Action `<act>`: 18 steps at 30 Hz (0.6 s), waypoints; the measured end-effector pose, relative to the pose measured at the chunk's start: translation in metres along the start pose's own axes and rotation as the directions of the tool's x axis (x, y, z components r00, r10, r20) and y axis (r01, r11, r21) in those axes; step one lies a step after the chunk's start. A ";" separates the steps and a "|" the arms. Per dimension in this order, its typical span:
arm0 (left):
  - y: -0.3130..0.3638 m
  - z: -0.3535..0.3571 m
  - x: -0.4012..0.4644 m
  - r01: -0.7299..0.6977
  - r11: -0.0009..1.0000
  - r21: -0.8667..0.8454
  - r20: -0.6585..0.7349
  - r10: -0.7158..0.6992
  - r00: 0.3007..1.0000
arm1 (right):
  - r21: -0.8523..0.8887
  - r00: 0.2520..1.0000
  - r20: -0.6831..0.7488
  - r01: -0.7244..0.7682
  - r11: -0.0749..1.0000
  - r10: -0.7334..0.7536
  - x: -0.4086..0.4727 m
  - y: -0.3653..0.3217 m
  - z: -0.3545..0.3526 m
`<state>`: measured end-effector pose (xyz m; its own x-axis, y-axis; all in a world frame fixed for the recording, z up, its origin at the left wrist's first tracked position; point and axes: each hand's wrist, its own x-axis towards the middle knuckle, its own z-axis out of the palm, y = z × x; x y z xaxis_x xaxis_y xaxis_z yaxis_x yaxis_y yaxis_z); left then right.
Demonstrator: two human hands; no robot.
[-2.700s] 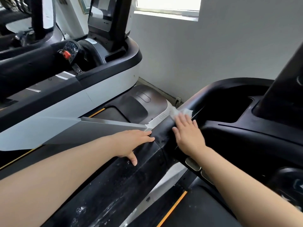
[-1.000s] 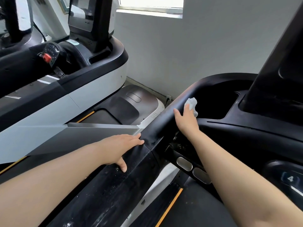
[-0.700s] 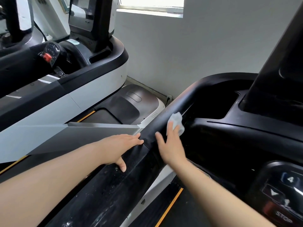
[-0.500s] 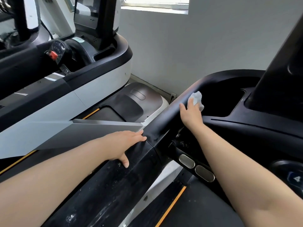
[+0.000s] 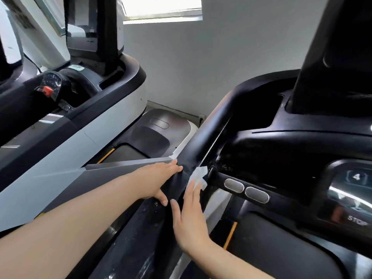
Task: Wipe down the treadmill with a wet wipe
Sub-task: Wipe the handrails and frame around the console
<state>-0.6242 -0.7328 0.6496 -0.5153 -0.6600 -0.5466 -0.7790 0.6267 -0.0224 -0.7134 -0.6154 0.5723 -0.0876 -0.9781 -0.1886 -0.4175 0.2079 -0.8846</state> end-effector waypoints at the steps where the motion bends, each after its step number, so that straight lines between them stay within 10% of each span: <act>1: 0.000 0.000 0.000 -0.009 1.000 0.015 -0.001 0.009 1.000 | -0.017 0.999 -0.036 -0.006 1.000 0.005 0.007 0.002 0.000; 7: -0.002 0.000 0.003 -0.039 0.998 0.046 0.003 0.039 0.999 | 0.123 0.968 -0.190 -0.143 0.982 0.165 0.091 0.004 -0.046; 18: -0.002 0.000 0.002 -0.044 0.999 0.024 0.012 0.043 0.999 | -0.304 0.974 -0.151 -0.206 0.930 0.166 0.090 0.017 -0.049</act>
<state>-0.6242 -0.7354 0.6487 -0.5442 -0.6274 -0.5569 -0.7469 0.6647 -0.0189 -0.7723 -0.6998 0.5611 -0.2913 -0.9187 -0.2666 -0.6453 0.3944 -0.6543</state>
